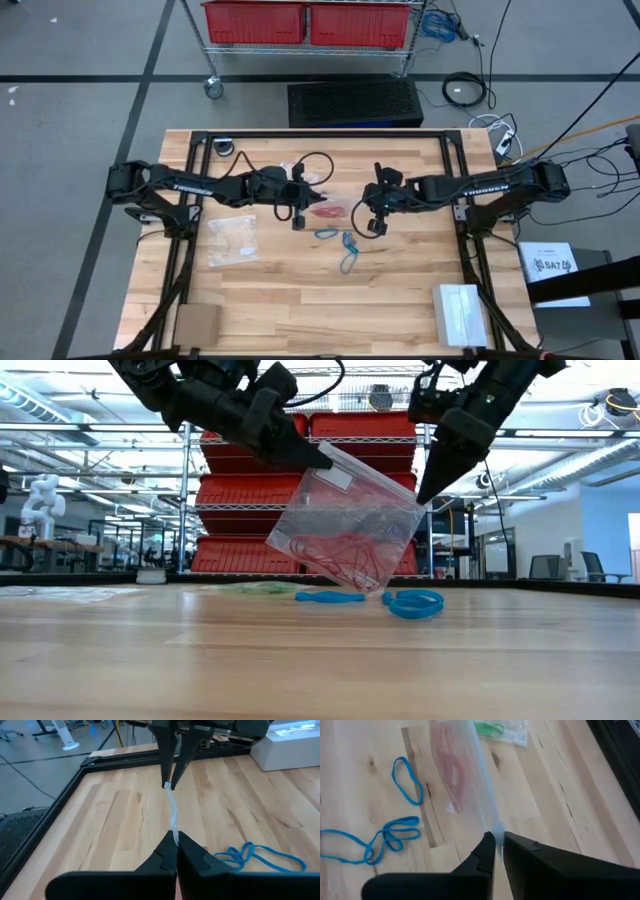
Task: Sort rubber bands
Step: Close the bottom right transparent zip bag
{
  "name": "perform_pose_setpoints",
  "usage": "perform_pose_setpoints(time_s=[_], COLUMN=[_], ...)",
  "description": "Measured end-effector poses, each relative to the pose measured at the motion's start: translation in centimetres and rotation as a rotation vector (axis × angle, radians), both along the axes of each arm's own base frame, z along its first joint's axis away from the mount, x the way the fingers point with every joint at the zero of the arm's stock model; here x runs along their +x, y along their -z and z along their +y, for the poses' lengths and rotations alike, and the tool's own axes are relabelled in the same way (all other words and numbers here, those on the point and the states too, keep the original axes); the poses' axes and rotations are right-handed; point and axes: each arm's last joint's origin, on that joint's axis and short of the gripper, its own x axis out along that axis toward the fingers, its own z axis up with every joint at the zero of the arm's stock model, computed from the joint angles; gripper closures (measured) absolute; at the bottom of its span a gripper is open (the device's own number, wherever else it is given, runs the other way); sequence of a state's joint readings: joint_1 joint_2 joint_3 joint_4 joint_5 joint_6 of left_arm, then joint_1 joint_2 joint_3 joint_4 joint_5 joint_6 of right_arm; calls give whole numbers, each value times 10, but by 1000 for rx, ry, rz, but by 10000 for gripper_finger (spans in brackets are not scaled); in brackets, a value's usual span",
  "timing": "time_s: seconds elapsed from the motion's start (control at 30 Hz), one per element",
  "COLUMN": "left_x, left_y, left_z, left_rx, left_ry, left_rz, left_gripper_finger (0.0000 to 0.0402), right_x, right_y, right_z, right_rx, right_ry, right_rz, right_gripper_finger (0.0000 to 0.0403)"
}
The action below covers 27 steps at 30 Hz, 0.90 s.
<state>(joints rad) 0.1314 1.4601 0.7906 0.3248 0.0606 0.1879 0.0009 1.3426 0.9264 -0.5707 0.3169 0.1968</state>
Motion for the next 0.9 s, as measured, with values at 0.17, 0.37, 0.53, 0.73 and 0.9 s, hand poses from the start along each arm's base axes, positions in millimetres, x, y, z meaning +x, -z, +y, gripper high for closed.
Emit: perform_pose_setpoints(time_s=[0.17, 0.37, 0.53, 0.73, 0.9], left_x=[-1, -4, 0, 8, 5], left_y=[1, 6, 21, 36, 30], left_z=[4, 14, 23, 30, 30], left_rx=[44, 106, 120, 117, 135], left_ry=[-120, -305, -341, -359, -397], left_rz=[18, 69, 126, 130, 119], left_gripper_finger=[399, 384, 353, 288, 254], right_x=[1, -1, 1, 15, 32], right_y=[-2, -2, -3, -10, 4], right_z=[-3, -6, -6, -8, -18], right_rx=[-84, -168, -177, -167, -104], right_ry=[59, 116, 125, 128, 103], right_rz=[-22, -8, -32, -177, -206], right_gripper_finger=[376, 316, 259, 229, 262])
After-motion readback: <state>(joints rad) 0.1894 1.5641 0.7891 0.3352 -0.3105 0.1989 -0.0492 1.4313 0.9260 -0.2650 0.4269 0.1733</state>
